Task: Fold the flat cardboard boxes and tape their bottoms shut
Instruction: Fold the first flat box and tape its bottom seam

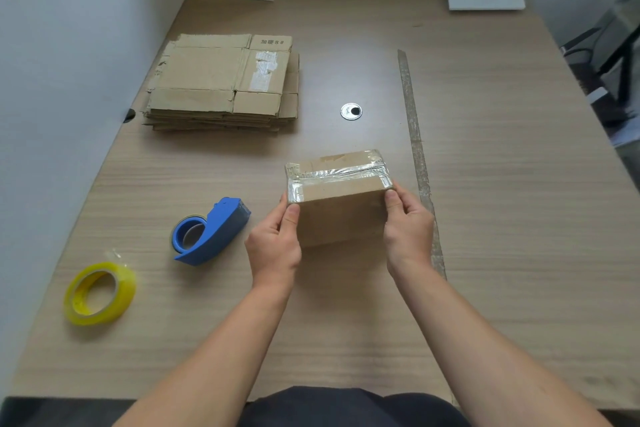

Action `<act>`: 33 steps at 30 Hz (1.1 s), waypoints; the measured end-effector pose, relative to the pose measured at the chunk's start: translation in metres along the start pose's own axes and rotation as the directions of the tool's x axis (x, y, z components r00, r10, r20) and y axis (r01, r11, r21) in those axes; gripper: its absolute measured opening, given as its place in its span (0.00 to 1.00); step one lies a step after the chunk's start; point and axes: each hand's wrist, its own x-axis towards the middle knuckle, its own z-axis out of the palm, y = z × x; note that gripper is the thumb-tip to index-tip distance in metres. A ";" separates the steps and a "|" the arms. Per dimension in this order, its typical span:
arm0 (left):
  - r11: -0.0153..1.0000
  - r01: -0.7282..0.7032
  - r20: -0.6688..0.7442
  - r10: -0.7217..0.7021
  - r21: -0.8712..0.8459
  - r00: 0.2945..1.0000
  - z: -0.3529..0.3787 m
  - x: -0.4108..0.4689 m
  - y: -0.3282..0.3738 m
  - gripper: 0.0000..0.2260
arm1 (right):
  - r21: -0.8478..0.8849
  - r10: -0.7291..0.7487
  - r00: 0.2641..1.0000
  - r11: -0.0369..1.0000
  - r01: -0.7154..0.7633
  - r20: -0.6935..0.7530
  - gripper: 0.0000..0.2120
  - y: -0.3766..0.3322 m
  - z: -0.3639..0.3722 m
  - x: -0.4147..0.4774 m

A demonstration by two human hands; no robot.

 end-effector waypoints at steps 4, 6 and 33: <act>0.999 -0.004 0.011 0.004 0.044 1.000 0.002 0.001 0.006 0.17 | 0.076 0.030 1.000 0.997 -0.030 0.005 0.07 0.001 0.000 -0.008; 0.998 -0.040 0.086 0.036 0.044 0.996 -0.001 -0.003 0.006 0.19 | 0.125 0.068 0.997 0.990 -0.072 0.033 0.04 0.002 -0.004 -0.008; 0.994 -0.075 0.252 0.054 0.076 0.966 -0.035 0.006 -0.035 0.12 | -0.217 0.104 0.913 0.976 -0.017 0.395 0.12 0.007 -0.023 -0.010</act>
